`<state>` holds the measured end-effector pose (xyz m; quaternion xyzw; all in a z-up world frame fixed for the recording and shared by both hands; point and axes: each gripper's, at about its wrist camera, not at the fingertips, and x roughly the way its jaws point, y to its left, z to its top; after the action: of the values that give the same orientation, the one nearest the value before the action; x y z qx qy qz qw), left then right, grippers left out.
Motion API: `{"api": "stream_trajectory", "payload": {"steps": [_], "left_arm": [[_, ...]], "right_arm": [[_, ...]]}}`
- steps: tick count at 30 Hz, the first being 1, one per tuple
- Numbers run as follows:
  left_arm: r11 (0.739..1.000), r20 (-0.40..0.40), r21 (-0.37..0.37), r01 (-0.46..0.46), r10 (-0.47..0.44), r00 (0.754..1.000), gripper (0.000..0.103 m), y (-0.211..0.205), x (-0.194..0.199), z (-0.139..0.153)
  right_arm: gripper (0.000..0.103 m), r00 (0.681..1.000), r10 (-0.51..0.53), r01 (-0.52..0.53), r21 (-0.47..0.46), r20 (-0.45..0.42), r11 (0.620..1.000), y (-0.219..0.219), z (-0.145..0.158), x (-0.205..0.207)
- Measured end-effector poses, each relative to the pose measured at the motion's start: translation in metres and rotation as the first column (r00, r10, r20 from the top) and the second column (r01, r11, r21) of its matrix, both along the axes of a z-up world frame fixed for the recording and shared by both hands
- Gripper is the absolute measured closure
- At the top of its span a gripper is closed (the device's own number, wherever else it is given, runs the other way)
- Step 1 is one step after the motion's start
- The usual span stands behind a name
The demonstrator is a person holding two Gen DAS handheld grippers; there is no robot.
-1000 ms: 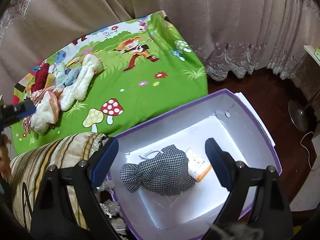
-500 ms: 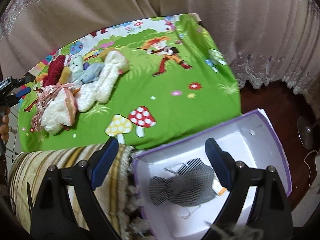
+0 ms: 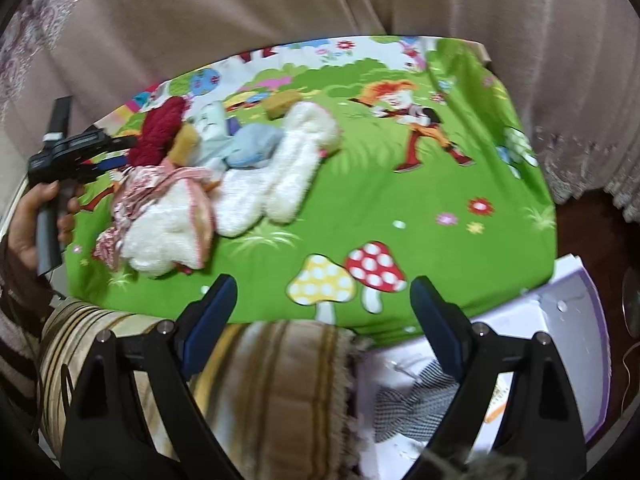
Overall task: Organize soft objects
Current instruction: 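Return the left tool to the pile and grasp the red knitted piece, then grasp the pink-white floral cloth with the right tool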
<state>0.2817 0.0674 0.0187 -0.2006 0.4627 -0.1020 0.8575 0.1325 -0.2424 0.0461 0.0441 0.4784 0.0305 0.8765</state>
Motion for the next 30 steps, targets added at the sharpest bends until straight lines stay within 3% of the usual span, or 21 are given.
{"api": "stream_trajectory", "payload": {"steps": [6,12,13,27,30], "left_arm": [[0.996,-0.003,0.044,0.079,-0.079,0.997,0.042,-0.016,0.013,-0.007],[0.990,0.004,0.081,0.117,-0.118,0.993,0.068,-0.022,0.011,-0.011],[0.990,0.012,0.076,0.115,-0.116,0.993,0.079,-0.020,0.009,-0.008],[0.995,0.076,-0.050,0.082,-0.078,0.994,0.082,0.009,-0.021,0.012],[0.994,0.083,-0.084,0.070,-0.063,0.995,0.082,0.019,-0.031,0.015]], "right_arm": [[0.011,0.992,0.129,-0.129,0.030,-0.009,0.991,0.040,-0.005,0.013],[0.011,0.976,0.216,-0.211,0.110,-0.031,0.971,0.080,-0.010,0.028],[0.011,0.974,0.225,-0.221,0.114,-0.032,0.969,0.087,-0.011,0.031],[0.011,0.959,0.277,-0.256,0.247,-0.055,0.935,0.173,-0.017,0.079],[0.011,0.957,0.277,-0.254,0.226,-0.080,0.941,0.196,-0.025,0.092]]}}
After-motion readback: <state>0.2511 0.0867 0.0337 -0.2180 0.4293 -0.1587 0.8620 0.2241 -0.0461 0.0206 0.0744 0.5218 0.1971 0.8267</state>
